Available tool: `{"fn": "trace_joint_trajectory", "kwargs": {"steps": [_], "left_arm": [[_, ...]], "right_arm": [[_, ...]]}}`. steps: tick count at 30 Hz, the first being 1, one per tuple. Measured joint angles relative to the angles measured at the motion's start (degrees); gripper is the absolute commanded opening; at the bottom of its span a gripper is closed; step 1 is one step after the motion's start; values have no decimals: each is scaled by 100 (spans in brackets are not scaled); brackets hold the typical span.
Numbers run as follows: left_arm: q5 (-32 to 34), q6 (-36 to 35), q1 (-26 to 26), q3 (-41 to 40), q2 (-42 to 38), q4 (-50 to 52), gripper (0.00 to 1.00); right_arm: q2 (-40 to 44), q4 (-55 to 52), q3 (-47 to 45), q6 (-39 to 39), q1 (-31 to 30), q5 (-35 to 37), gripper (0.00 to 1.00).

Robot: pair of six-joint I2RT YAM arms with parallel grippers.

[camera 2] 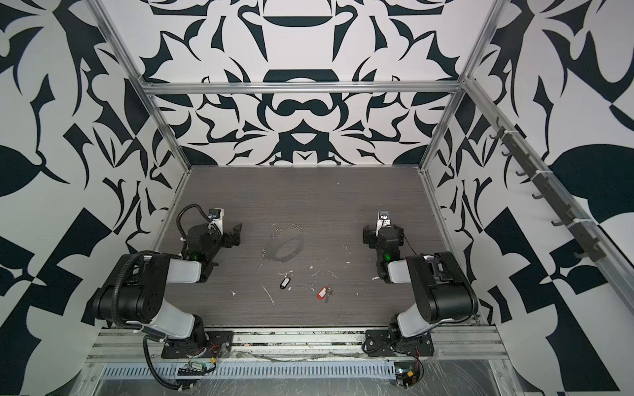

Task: Attach keys to a key ring
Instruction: Pick up the keyring from the center of the table.

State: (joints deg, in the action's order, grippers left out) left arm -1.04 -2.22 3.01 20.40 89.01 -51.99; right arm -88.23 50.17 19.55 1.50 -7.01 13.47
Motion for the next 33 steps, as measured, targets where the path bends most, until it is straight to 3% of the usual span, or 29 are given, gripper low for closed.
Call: {"fn": "trace_joint_trajectory", "kwargs": {"steps": [33], "left_arm": [[-83,2,0,-129,-83,-168,99]], "right_arm": [[66,52,-35,2,-63,109,99]]}}
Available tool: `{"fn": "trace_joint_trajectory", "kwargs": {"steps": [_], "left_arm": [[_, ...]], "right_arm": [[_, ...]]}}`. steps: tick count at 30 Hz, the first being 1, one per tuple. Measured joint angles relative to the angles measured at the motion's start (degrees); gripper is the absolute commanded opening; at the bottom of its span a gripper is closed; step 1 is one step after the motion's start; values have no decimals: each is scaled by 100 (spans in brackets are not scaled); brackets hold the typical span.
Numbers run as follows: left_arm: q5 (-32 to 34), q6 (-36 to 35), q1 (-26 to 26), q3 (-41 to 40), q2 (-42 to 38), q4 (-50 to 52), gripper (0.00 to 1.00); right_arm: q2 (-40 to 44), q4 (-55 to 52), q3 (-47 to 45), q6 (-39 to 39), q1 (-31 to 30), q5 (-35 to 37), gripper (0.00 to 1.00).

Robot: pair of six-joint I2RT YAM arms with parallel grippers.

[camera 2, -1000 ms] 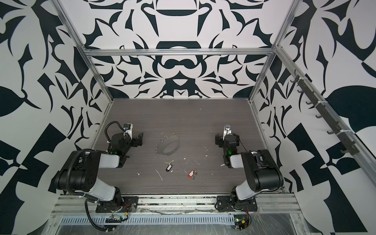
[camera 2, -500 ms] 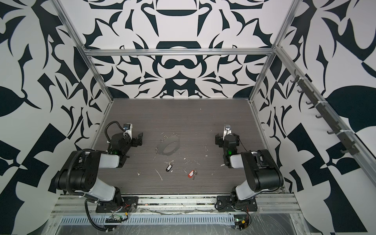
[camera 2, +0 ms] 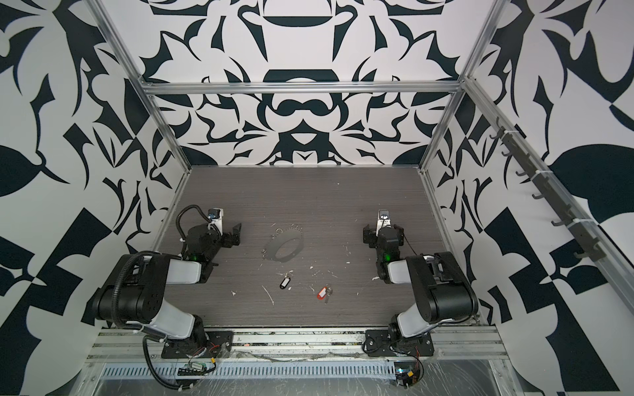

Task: Attach keys to a key ring
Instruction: Pick up the keyring from the center of the table.

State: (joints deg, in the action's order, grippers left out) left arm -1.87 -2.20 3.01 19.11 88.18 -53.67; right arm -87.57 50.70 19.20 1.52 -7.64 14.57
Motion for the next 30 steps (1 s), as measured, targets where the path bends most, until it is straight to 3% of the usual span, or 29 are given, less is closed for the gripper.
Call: {"fn": "trace_joint_trajectory", "kwargs": {"steps": [5,9,17,21,25,30], "left_arm": [[-245,-216,195,-560,-1001,-17,99],[-396,-413,409,-549,-1620,258,99],[-962,365,505,737,-2544,2199,99],[-1287,1064,518,859,-2817,2695,99],[-1650,1541,527,382,-3180,2557,99],[-1163,2157,535,-525,-3593,2127,99]], "right_arm": [[820,-623,20,31,-492,560,100],[1309,-1462,407,-103,-625,769,100],[2282,-2343,466,-726,-671,909,99],[2992,-2846,450,-1143,-671,393,100],[3440,-3222,450,-1526,-671,-273,99],[3602,-3412,417,-1989,-671,-944,100]]}}
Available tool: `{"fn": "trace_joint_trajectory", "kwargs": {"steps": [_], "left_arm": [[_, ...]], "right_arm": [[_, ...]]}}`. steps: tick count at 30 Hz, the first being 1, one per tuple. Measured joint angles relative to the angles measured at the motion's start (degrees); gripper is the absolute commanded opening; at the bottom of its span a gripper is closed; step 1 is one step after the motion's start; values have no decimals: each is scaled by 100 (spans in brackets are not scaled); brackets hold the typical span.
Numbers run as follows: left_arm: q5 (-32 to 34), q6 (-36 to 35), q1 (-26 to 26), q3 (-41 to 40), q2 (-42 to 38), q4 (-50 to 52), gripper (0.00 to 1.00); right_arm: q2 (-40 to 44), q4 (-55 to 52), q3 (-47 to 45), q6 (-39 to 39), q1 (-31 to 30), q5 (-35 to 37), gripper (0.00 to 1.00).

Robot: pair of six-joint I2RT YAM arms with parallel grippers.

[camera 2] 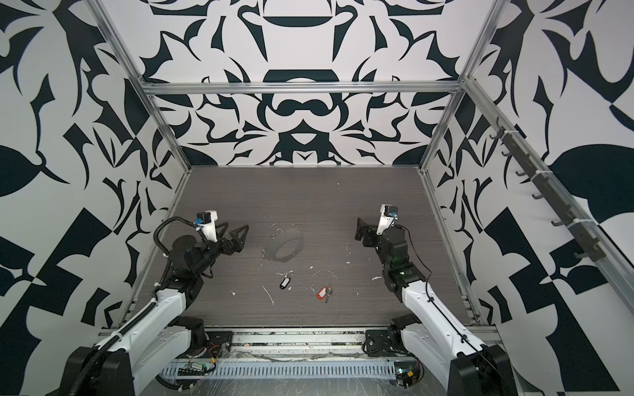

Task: Attach keys to a key ring
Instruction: Pick up the keyring from the center of the table.

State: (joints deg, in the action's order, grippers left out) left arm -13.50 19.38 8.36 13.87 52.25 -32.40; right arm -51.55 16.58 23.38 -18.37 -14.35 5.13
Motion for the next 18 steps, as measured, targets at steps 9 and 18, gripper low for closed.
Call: {"fn": "trace_joint_trajectory", "kwargs": {"steps": [9,18], "left_arm": [[1071,304,-2,229,1012,-275,99],[1346,313,-4,-164,1394,-1458,99]], "right_arm": [[-1311,2507,-719,-1296,133,-155,100],[-1827,3281,-151,-1233,258,-848,86]]}}
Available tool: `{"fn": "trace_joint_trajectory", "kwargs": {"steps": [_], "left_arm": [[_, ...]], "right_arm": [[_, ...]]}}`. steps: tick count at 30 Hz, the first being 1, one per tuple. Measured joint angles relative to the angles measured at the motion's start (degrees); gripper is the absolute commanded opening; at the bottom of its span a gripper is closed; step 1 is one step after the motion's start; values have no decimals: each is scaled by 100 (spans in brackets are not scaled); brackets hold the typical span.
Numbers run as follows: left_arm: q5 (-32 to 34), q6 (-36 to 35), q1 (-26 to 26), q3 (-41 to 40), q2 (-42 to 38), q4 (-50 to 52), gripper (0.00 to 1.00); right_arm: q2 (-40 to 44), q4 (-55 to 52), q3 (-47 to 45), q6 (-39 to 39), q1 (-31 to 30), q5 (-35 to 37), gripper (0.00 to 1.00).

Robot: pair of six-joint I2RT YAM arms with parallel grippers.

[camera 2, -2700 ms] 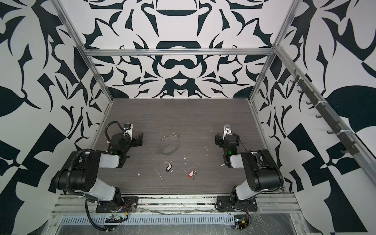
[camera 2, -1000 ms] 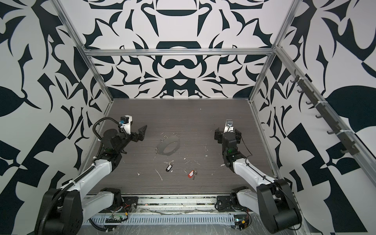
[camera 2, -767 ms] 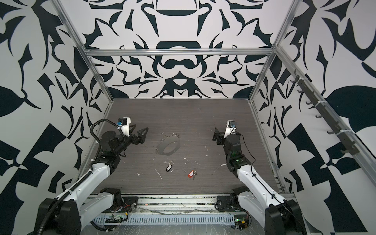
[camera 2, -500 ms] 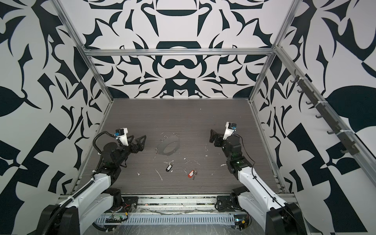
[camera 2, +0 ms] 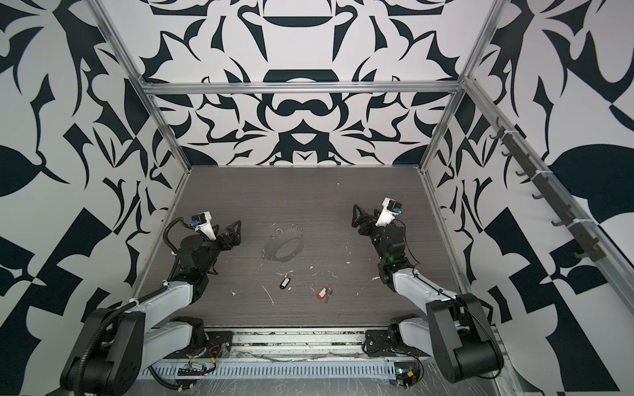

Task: Attach keys to a key ring
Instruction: Pick up the keyring from the center of the table.

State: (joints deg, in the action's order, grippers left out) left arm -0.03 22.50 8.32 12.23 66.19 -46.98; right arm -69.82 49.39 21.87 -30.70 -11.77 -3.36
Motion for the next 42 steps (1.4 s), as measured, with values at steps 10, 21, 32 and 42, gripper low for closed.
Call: {"fn": "trace_joint_trajectory", "kwargs": {"steps": [10,21,32,42], "left_arm": [[-387,-48,0,417,723,-72,86],[-907,-107,0,455,796,-76,76],[-1202,-111,0,404,791,-168,73],[-1244,-109,0,404,815,-190,71]], "right_arm": [[-516,-1725,1224,415,-1397,127,79],[-1655,-2612,1681,555,-2205,142,65],[-2756,-2946,2516,798,-2122,-175,57],[-3840,-2964,3279,708,-1939,-772,49]]}}
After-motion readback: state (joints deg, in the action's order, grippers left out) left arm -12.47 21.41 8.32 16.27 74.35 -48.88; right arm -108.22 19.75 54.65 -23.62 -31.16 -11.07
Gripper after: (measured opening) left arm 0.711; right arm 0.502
